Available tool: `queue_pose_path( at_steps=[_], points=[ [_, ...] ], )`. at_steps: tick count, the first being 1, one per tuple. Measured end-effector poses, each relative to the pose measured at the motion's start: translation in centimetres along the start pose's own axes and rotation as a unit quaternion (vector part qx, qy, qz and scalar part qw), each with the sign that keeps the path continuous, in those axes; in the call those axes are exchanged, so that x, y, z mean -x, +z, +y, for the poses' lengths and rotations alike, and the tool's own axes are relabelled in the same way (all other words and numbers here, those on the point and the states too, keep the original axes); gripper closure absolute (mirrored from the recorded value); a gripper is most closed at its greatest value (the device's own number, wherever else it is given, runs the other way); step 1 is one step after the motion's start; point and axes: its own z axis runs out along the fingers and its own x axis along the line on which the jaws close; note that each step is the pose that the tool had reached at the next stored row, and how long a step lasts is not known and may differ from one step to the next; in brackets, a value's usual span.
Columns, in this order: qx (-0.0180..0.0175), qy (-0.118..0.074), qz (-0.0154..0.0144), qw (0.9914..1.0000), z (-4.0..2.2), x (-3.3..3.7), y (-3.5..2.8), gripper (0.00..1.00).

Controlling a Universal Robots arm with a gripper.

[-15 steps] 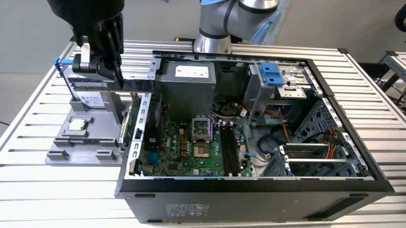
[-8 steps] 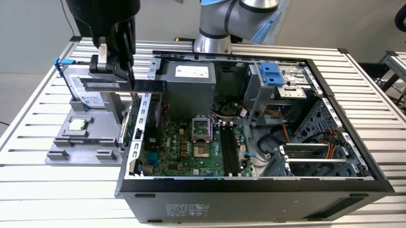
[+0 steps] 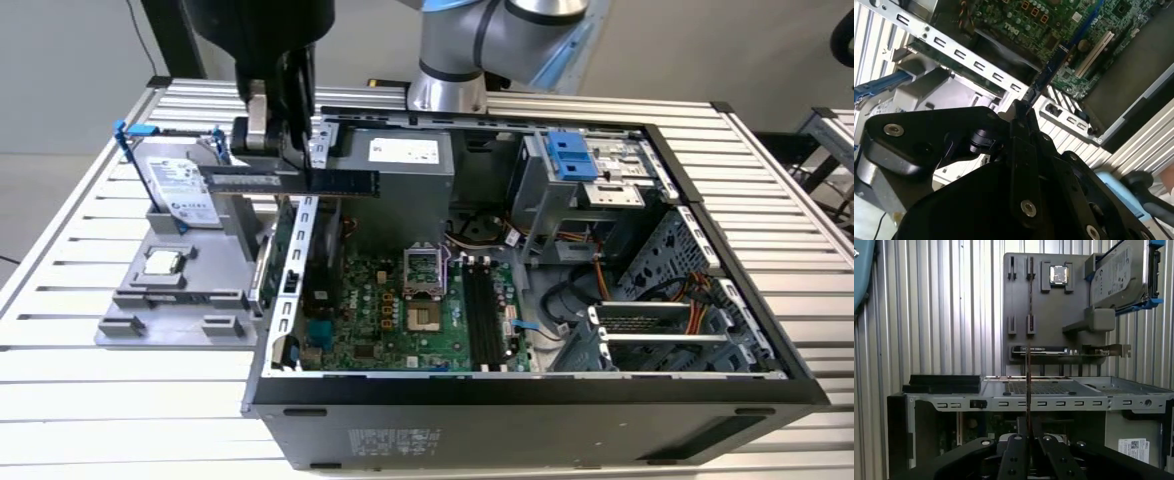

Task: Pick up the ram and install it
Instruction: 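Pick up the ram and move it above insertion slot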

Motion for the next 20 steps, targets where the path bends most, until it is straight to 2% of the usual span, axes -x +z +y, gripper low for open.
queue_pose_path(
  at_steps=[20],
  points=[
    [0.0000,0.000,0.0000,1.00000,-5.31,0.12,0.04,1.00]
  ],
)
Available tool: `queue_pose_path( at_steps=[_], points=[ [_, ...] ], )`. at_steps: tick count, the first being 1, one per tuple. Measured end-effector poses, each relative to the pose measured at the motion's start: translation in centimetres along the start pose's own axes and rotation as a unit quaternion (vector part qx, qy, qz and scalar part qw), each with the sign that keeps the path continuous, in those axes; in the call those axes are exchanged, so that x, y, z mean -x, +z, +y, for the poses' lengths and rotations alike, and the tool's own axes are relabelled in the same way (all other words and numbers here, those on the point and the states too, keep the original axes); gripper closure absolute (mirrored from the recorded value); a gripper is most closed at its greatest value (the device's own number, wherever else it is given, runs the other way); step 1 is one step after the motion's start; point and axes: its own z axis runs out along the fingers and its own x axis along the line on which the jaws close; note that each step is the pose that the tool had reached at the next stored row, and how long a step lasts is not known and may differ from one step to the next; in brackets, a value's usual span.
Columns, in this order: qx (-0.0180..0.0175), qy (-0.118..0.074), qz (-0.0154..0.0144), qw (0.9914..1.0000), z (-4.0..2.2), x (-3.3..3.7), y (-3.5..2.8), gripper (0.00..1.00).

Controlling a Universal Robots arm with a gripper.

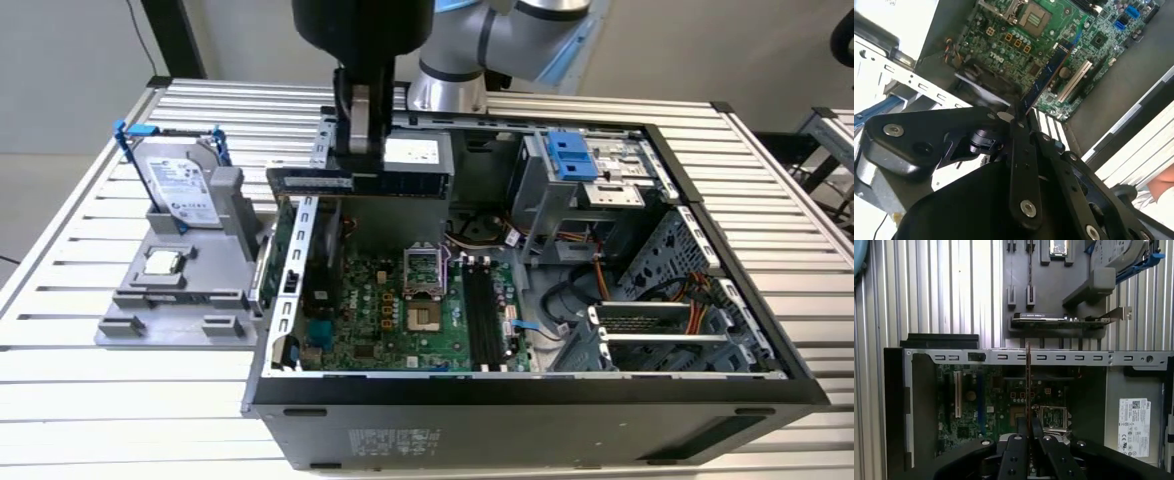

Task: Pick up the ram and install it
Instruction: 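Pick up the ram and move it above insertion slot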

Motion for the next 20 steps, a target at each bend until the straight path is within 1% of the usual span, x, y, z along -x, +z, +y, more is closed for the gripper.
queue_pose_path(
  at_steps=[9,20],
  points=[
    [0.0000,0.000,0.0000,1.00000,-2.42,0.05,0.02,1.00],
    [0.0000,0.000,0.0000,1.00000,-5.76,0.13,0.04,1.00]
  ],
)
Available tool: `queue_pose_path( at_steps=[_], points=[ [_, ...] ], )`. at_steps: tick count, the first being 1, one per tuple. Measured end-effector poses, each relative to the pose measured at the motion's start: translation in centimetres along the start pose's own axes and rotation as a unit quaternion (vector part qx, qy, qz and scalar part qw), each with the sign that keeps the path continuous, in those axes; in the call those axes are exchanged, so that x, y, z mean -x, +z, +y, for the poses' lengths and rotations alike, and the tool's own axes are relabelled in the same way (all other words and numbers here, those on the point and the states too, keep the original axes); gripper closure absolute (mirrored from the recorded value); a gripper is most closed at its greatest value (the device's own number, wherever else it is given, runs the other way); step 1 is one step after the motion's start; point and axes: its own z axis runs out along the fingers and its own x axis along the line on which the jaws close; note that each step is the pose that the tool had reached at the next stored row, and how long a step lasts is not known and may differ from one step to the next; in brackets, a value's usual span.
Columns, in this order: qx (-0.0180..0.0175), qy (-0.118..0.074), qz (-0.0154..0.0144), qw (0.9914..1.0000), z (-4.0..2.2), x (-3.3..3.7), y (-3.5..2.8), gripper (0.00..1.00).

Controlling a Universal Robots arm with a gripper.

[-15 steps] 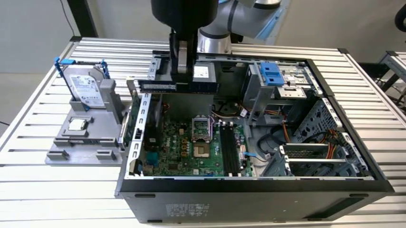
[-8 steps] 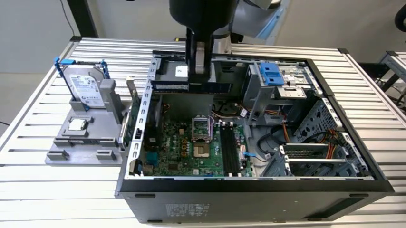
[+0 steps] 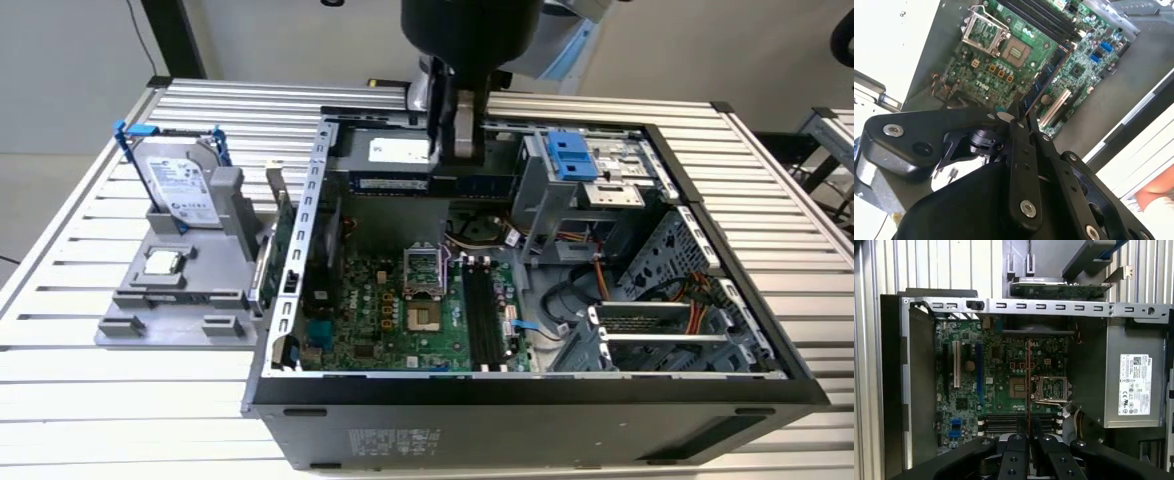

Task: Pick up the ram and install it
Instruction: 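Pick up the ram and move it above insertion slot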

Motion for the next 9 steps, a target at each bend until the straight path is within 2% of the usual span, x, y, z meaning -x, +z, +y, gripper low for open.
queue_pose_path(
  at_steps=[5,9],
  points=[
    [0.0000,0.000,0.0000,1.00000,-1.47,0.03,0.01,1.00],
    [0.0000,0.000,0.0001,1.00000,-1.68,0.04,0.01,1.00]
  ],
)
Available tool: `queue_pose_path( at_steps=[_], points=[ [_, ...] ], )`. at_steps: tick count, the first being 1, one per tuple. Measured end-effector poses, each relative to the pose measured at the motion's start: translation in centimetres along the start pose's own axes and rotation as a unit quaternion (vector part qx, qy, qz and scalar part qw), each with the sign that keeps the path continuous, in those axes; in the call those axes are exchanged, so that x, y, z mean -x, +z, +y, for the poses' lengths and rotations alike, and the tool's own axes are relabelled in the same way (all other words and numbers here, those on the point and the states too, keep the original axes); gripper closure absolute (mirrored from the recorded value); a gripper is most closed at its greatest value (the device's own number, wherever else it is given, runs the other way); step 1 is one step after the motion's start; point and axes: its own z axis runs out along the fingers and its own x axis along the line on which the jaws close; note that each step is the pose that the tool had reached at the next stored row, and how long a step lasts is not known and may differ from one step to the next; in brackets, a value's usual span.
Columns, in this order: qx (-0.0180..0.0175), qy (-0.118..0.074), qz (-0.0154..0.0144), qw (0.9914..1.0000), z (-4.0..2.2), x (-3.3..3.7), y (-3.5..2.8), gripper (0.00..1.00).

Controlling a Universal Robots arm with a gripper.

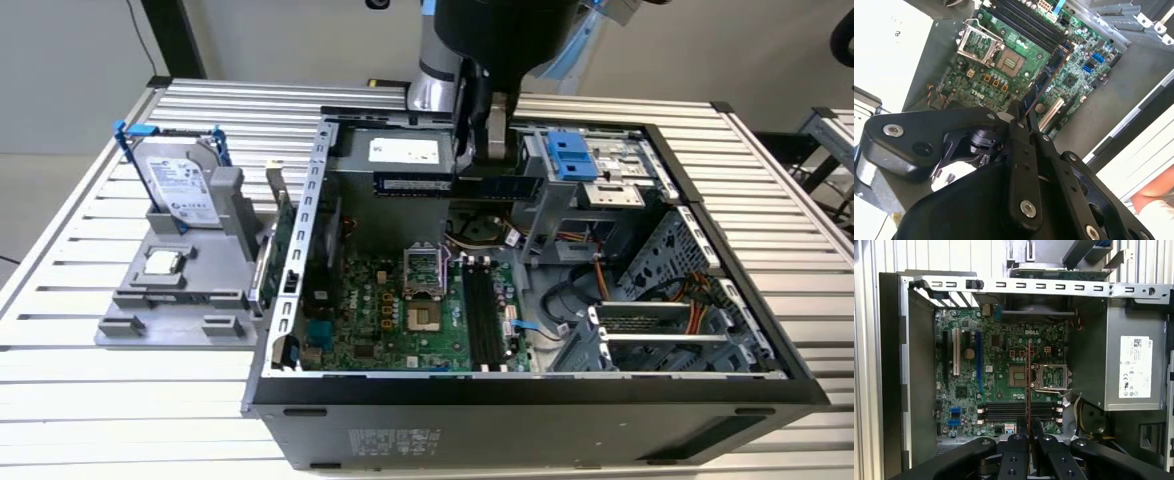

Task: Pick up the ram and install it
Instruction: 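Pick up the ram and move it above insertion slot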

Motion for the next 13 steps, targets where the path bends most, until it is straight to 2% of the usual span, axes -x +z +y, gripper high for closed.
queue_pose_path(
  at_steps=[13],
  points=[
    [0.0000,0.000,0.0004,1.00000,-0.01,0.00,0.00,1.00]
  ],
)
